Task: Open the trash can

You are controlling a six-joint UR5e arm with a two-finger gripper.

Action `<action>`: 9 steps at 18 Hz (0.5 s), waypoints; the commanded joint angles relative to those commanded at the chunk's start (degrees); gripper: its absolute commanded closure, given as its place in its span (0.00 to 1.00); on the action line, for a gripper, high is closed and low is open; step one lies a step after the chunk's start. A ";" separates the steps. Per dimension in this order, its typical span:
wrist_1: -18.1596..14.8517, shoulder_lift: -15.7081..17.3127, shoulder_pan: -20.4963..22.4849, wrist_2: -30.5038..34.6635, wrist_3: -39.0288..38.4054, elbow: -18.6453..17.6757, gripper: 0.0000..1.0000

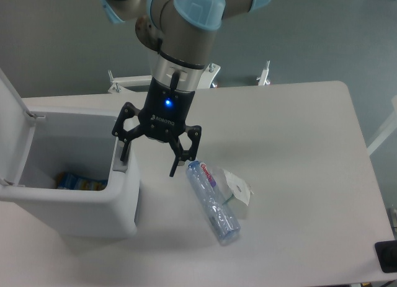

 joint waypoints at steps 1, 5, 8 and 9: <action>0.00 -0.35 0.18 0.00 0.00 0.70 0.00; 0.00 -2.02 2.10 0.17 0.35 1.94 0.00; 0.44 -2.46 4.83 0.61 1.40 1.76 0.00; 0.44 -2.73 5.97 2.27 2.45 1.68 0.00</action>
